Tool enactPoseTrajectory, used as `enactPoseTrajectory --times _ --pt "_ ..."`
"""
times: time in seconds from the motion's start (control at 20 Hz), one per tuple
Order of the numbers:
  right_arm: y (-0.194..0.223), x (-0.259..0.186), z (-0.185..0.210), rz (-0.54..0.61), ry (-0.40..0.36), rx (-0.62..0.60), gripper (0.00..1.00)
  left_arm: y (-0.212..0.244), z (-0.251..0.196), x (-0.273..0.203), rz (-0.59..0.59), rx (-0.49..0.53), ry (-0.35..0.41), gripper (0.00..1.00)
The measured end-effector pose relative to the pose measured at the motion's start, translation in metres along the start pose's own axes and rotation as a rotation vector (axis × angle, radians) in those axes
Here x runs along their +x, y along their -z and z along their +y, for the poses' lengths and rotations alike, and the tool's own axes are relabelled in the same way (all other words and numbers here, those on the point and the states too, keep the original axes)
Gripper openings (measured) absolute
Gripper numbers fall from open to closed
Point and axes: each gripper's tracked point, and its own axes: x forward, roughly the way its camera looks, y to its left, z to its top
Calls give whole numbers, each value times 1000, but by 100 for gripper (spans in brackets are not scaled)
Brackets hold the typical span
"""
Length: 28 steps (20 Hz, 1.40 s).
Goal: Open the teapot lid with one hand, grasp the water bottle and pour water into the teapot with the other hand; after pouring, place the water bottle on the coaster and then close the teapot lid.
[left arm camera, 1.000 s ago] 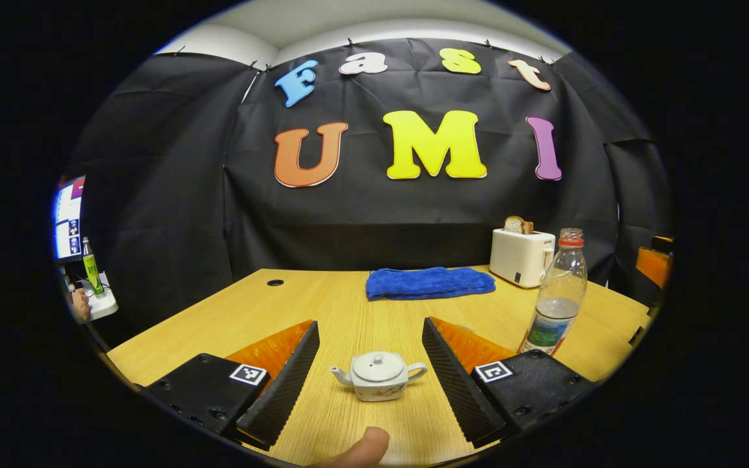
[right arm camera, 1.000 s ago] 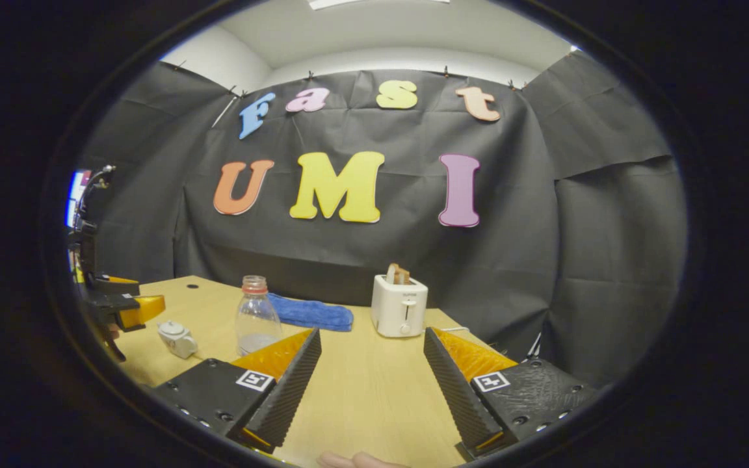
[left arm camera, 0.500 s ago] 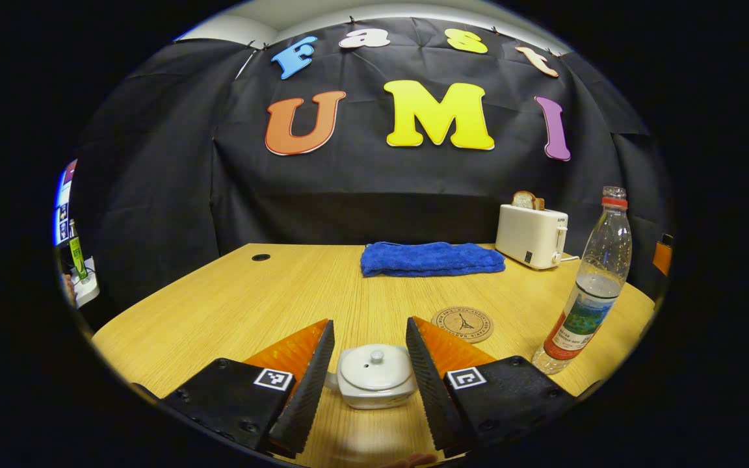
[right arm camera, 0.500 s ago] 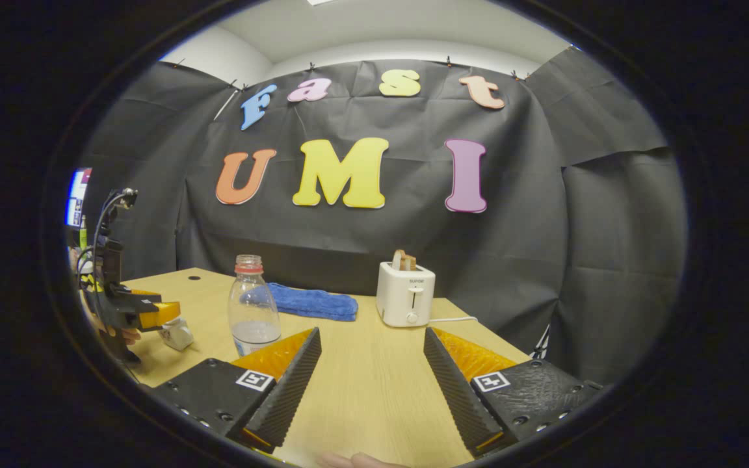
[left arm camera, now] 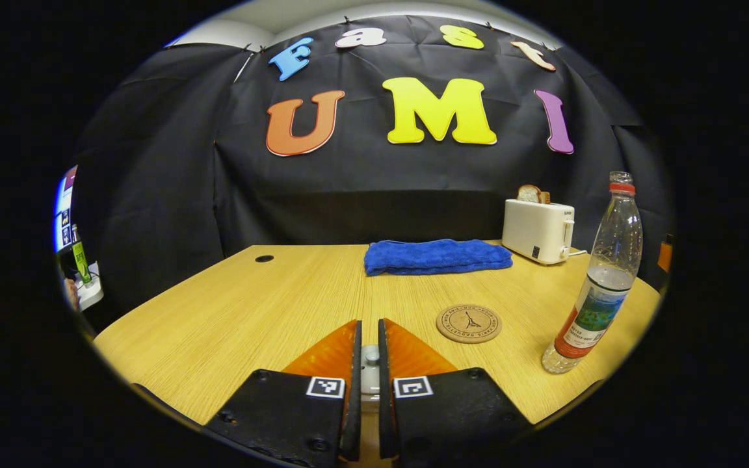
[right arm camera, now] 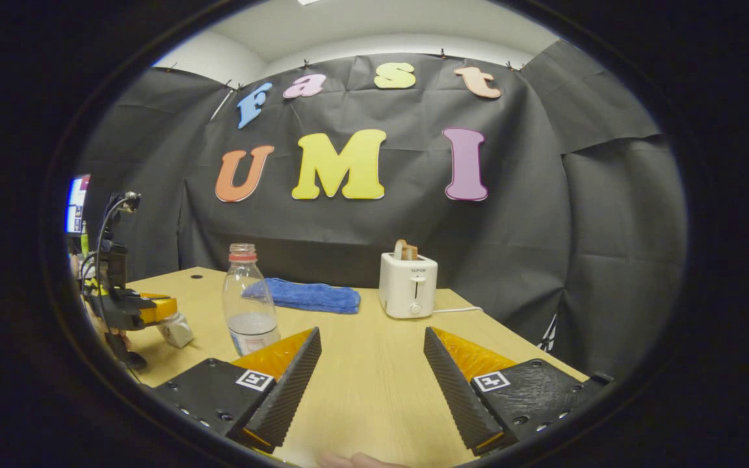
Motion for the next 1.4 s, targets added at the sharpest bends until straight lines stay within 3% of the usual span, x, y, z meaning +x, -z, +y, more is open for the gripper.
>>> enactPoseTrajectory --times 0.05,0.15,0.6,0.8,1.05,1.2,1.4 --pt "0 -1 2 -1 -8 -1 97 1 -1 0 3 5 -2 5" --pt "2 -2 7 -1 -17 -13 95 -2 -2 0 3 11 2 3" --pt "10 -8 46 -1 -92 -47 97 -39 7 -22 -47 -19 -3 3" --pt "15 -7 72 8 -159 -17 98 -56 0 -43 -89 -87 82 3" --pt "25 9 106 33 -209 -16 94 -61 13 -64 -103 -91 80 3" --pt "34 23 124 62 -242 4 97 -64 20 -77 -121 -89 81 3" --pt "40 48 135 89 -228 4 97 -65 20 -87 -132 -74 101 3"
